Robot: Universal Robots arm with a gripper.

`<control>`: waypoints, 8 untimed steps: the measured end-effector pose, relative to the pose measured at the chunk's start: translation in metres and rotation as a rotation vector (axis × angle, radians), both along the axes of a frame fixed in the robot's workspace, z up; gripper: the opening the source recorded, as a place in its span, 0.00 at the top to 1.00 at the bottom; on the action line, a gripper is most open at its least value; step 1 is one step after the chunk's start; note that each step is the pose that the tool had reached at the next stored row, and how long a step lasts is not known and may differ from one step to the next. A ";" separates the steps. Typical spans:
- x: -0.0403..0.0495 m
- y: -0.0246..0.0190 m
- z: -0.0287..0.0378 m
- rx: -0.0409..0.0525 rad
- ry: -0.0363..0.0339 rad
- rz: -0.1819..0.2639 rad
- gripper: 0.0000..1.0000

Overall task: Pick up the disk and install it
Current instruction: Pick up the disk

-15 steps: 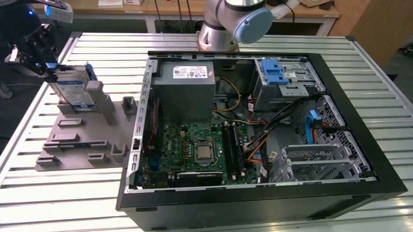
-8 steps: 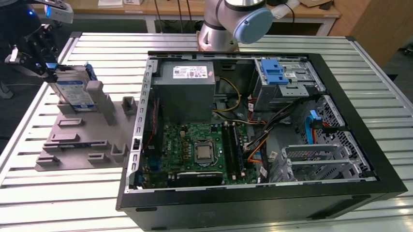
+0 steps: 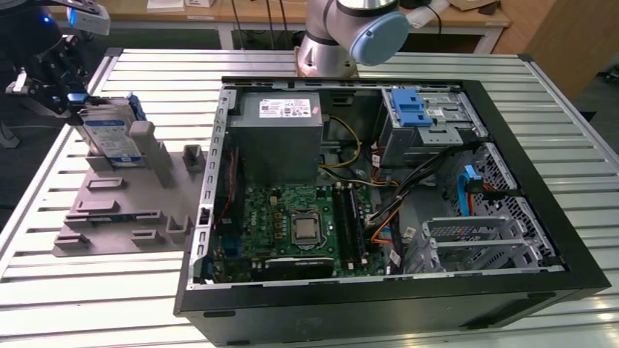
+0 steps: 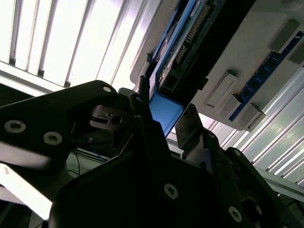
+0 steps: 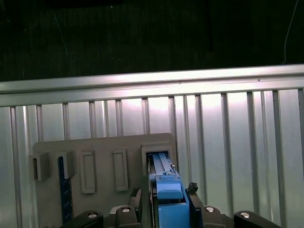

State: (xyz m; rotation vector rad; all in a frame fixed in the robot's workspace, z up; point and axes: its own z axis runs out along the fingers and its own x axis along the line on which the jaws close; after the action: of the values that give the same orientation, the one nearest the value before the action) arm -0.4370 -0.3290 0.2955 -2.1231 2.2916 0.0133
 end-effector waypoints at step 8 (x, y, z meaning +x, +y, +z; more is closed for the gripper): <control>0.0000 0.0000 -0.0030 0.0000 0.0153 0.000 0.51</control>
State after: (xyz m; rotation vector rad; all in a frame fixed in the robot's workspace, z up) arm -0.4370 -0.3290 0.2925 -2.1305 2.3000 0.0296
